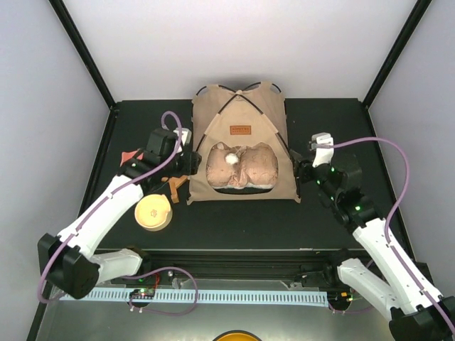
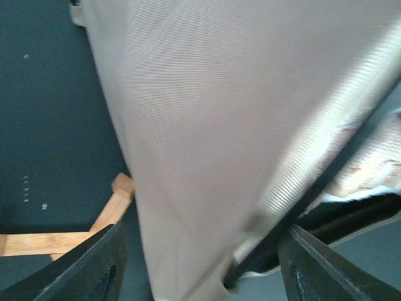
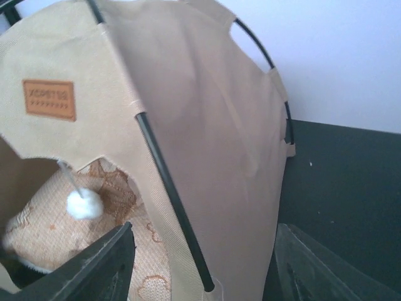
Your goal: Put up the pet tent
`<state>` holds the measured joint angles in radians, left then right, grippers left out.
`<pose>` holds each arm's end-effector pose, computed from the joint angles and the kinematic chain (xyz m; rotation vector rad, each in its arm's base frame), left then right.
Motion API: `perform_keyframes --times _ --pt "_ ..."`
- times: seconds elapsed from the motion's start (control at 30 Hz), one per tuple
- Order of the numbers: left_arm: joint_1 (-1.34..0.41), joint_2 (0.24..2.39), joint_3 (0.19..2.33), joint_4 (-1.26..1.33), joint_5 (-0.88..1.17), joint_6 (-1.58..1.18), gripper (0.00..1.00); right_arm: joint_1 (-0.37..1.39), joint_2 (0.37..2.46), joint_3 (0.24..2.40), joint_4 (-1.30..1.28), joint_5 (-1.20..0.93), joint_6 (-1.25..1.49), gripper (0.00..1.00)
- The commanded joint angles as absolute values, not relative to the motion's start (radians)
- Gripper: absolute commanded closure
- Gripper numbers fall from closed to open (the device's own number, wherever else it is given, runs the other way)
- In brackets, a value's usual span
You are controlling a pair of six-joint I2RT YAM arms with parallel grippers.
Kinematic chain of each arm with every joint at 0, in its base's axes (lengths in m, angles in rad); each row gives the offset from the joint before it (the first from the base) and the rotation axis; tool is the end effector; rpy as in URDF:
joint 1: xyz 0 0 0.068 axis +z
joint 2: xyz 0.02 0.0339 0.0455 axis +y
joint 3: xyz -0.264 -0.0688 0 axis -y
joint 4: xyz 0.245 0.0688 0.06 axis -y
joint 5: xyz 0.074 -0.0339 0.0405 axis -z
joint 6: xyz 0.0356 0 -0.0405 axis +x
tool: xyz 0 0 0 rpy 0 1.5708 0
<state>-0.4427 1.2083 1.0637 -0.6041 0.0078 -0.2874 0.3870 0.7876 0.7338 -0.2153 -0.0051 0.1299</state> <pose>0.2328 -0.1107 0.3098 0.1863 2.3424 -0.3742 0.1733 0.0708 0.3182 -0.2415 1.8398 0.3657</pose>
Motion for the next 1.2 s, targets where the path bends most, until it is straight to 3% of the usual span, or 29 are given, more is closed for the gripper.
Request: perform_keyframes --times 0.0,0.17,0.67,0.83,1.07,1.13,1.17 --pt "-0.446 1.085 0.997 -0.464 0.153 -0.235 0.3 0.382 0.835 0.778 -0.248 -0.111 0.038 0.38" --pt "-0.459 1.044 0.967 -0.35 0.256 -0.152 0.29 0.382 0.92 0.858 -0.282 -0.22 -0.094 0.52" --pt "-0.469 1.245 1.239 -0.381 0.155 -0.067 0.41 0.382 1.197 1.153 -0.344 -0.313 -0.145 0.56" --pt "-0.468 1.326 1.315 -0.389 0.167 -0.058 0.55 0.382 1.294 1.258 -0.376 -0.295 -0.147 0.75" --pt "-0.469 1.41 1.381 -0.421 0.207 -0.039 0.59 0.391 1.413 1.388 -0.481 -0.336 -0.192 0.78" --pt "-0.469 1.422 1.383 -0.417 0.214 -0.033 0.64 0.393 1.435 1.411 -0.502 -0.313 -0.193 0.79" --pt "-0.469 1.431 1.387 -0.417 0.215 -0.028 0.71 0.394 1.442 1.42 -0.511 -0.299 -0.195 0.87"
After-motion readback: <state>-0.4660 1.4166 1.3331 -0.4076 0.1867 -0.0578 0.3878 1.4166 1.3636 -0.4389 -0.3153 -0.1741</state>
